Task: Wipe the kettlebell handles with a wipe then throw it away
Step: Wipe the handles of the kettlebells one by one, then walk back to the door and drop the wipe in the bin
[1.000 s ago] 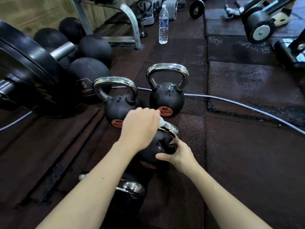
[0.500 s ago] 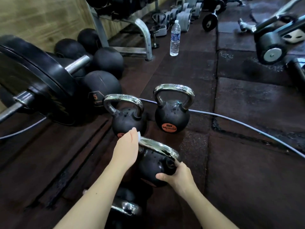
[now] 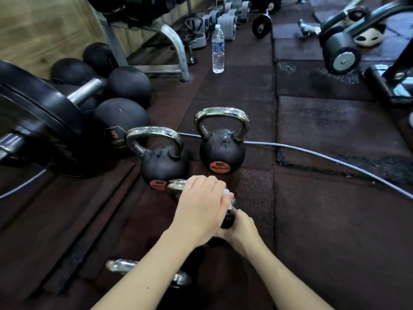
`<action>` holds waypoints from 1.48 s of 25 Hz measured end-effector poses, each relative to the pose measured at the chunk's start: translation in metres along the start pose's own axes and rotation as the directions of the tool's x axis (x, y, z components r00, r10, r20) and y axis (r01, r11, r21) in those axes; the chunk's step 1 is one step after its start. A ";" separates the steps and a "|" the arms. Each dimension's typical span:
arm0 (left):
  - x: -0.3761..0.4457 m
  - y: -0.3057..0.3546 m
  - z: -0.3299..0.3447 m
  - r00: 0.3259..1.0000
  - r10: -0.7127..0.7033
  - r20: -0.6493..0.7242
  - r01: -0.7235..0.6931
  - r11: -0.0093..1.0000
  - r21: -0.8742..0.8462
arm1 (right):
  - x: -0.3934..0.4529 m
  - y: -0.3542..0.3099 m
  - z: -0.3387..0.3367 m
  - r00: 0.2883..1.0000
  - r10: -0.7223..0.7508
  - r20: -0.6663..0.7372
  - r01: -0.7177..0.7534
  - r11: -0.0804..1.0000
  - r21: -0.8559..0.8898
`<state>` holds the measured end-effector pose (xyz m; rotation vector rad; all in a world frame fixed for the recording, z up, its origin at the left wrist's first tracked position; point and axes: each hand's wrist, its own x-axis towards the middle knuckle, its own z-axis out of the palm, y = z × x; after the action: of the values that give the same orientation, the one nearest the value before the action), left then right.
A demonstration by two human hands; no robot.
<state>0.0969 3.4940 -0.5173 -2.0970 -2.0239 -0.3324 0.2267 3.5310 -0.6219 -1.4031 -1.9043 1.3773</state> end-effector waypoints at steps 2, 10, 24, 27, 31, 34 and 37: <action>-0.006 -0.009 0.000 0.997 0.081 0.015 -0.081 0.996 -0.030 | -0.005 -0.003 0.002 0.999 0.027 -0.023 -0.026 1.000 0.008; -0.061 -0.068 -0.007 0.977 -0.212 -0.015 0.195 0.922 -0.335 | -0.053 -0.003 0.005 0.996 0.066 -0.063 -0.075 0.986 -0.151; -0.355 -0.039 -0.292 0.745 -0.661 -0.089 0.429 0.577 -0.694 | -0.293 -0.219 0.036 0.934 -0.351 0.070 0.358 0.921 -0.152; -0.444 -0.024 -0.379 0.705 -0.687 -0.177 0.472 0.641 -0.605 | -0.374 -0.285 0.059 0.874 -0.451 0.182 0.475 0.872 -0.120; -0.561 0.000 -0.480 0.676 -0.705 -0.213 0.592 0.692 -0.414 | -0.470 -0.350 0.094 0.762 -0.547 0.345 0.603 0.795 -0.071; -0.653 0.005 -0.534 0.575 -0.787 -0.224 0.728 0.617 -0.300 | -0.532 -0.386 0.136 0.656 -0.563 0.503 0.656 0.755 -0.010; -0.720 -0.007 -0.550 0.446 -0.867 -0.221 0.831 0.493 -0.258 | -0.561 -0.402 0.192 0.535 -0.577 0.616 0.719 0.694 0.025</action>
<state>0.0563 2.6417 -0.2117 -0.7298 -2.6973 -0.8907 0.1159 2.9420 -0.2295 -0.1628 -2.6668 1.2670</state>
